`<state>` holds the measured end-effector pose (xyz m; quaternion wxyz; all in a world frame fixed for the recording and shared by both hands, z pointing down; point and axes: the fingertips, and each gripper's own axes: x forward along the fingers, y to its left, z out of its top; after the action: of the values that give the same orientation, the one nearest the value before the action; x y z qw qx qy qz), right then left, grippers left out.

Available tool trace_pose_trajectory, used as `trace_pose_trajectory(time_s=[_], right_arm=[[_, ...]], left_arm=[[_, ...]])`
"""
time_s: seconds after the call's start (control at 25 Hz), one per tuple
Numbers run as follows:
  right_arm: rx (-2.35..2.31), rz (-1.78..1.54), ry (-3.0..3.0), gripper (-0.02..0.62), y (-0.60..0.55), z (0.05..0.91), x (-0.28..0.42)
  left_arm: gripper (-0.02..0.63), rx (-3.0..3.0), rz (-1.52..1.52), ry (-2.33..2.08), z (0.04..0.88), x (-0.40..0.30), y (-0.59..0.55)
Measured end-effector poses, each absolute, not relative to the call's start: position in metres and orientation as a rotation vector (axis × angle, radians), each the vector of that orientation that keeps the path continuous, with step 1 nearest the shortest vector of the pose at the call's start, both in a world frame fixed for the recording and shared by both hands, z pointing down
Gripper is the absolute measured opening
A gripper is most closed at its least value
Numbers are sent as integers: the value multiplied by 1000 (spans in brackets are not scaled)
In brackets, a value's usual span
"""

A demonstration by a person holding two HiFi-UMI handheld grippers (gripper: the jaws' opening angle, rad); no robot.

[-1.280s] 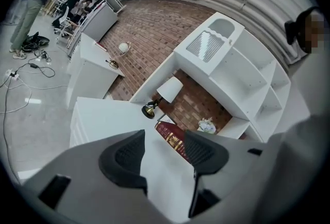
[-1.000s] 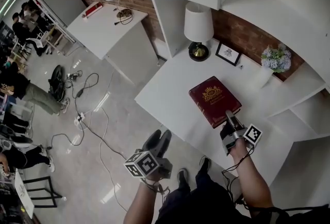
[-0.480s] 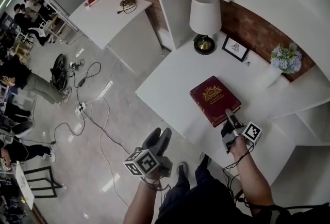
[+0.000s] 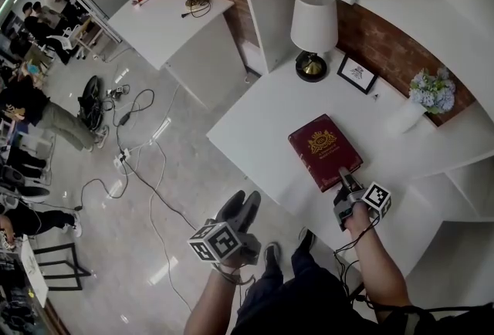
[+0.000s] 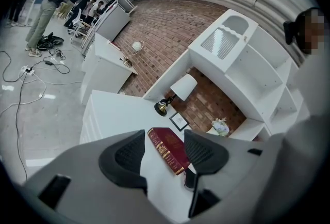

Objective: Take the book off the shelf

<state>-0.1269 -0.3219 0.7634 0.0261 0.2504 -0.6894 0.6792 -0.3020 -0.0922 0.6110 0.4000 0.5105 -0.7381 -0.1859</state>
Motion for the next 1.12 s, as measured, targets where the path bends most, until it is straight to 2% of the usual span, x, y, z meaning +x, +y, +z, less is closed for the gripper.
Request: trace_pose_trajectory(time_s=[0.16, 0.32, 0.48, 0.6, 0.76, 0.92, 1.12], right_arm=[[926, 1905, -2066, 227, -319, 781, -115], [1011, 1685, -2089, 313, -324, 780, -107], [1090, 1443, -2202, 322, -337, 753, -103], [1091, 1254, -2357, 278, -344, 713, -109], [1026, 950, -2522, 150, -339, 655, -124], [944, 666, -2659, 108, -324, 596, -139], [903, 340, -2784, 43, -306, 522, -152]], left_arm=[[236, 1282, -472, -1874, 609, -303, -85], [236, 1285, -475, -1877, 607, -305, -80], [237, 1293, -478, -1885, 604, -309, -76], [236, 1312, -478, -1901, 597, -315, -75], [236, 1346, -473, -1939, 579, -326, -76], [233, 1399, -430, -2015, 555, -338, -80], [133, 1526, -290, -2202, 508, -349, -84]])
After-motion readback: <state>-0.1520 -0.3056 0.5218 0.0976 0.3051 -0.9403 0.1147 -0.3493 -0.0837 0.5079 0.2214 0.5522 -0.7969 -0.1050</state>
